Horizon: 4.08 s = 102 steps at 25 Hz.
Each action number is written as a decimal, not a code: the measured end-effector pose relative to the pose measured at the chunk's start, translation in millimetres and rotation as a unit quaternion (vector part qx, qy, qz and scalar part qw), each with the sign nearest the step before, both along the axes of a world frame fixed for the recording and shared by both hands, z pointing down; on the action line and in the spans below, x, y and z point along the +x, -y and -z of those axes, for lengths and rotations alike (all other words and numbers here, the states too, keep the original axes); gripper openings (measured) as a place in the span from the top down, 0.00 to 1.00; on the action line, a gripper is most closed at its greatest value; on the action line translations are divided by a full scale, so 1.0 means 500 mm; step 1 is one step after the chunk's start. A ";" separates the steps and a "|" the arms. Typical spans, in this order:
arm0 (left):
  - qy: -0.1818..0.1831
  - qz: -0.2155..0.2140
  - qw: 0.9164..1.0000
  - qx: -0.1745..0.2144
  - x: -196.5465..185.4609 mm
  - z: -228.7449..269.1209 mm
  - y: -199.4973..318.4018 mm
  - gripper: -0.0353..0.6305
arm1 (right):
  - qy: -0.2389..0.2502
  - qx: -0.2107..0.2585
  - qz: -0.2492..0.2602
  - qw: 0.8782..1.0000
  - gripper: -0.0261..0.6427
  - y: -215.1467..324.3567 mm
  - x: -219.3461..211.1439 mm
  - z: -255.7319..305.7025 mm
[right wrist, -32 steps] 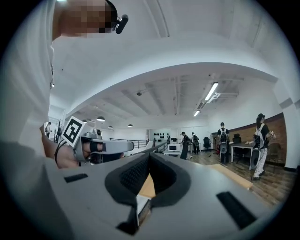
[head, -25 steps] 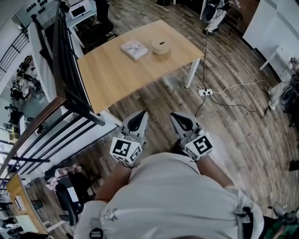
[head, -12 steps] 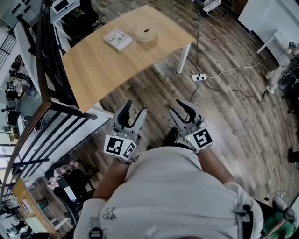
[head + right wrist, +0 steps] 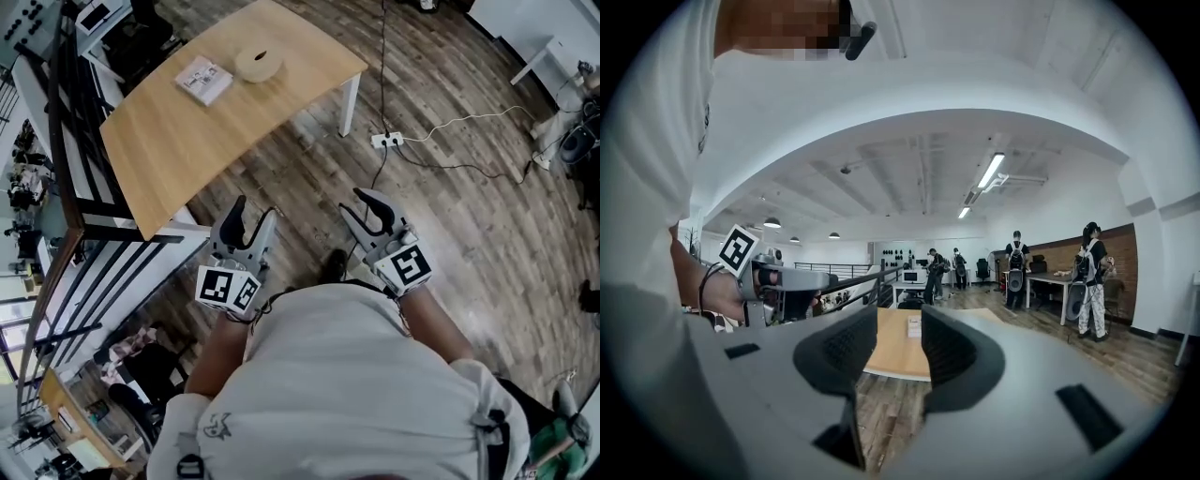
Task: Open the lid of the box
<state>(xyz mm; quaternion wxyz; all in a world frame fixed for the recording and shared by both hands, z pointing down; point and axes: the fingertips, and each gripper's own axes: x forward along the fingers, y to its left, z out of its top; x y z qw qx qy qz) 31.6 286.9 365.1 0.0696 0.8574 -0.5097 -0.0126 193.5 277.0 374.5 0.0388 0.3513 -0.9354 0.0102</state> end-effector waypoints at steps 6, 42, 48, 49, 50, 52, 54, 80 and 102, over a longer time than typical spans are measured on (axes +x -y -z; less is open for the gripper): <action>0.011 -0.012 1.000 0.003 0.064 -0.002 0.029 0.59 | 0.013 0.004 -0.009 1.000 0.73 0.032 0.063 0.008; 0.011 -0.060 0.998 -0.006 0.028 -0.043 0.516 0.59 | -0.015 0.017 -0.026 0.999 0.73 0.499 -0.005 0.044; 0.022 -0.072 0.997 -0.010 -0.059 -0.037 0.656 0.59 | -0.005 0.026 -0.016 1.000 0.73 0.657 -0.124 0.065; 0.023 -0.073 0.997 -0.012 -0.073 -0.038 0.674 0.59 | -0.003 0.024 -0.013 1.000 0.73 0.678 -0.144 0.065; 0.024 -0.074 0.997 -0.013 -0.087 -0.039 0.691 0.59 | -0.003 0.024 -0.010 1.000 0.73 0.697 -0.162 0.066; 0.024 -0.073 0.997 -0.011 -0.111 -0.038 0.723 0.59 | -0.002 0.027 -0.005 1.000 0.73 0.731 -0.192 0.070; 0.020 -0.070 0.997 -0.007 -0.137 -0.038 0.750 0.59 | -0.001 0.028 -0.001 1.000 0.73 0.760 -0.220 0.068; 0.019 0.025 0.999 -0.012 -0.311 -0.071 0.845 0.59 | -0.048 0.014 0.136 0.989 0.72 0.941 -0.446 0.006; 0.041 0.081 0.992 -0.086 -0.295 -0.192 1.001 0.59 | -0.213 0.027 0.275 0.937 0.70 1.194 -0.492 -0.224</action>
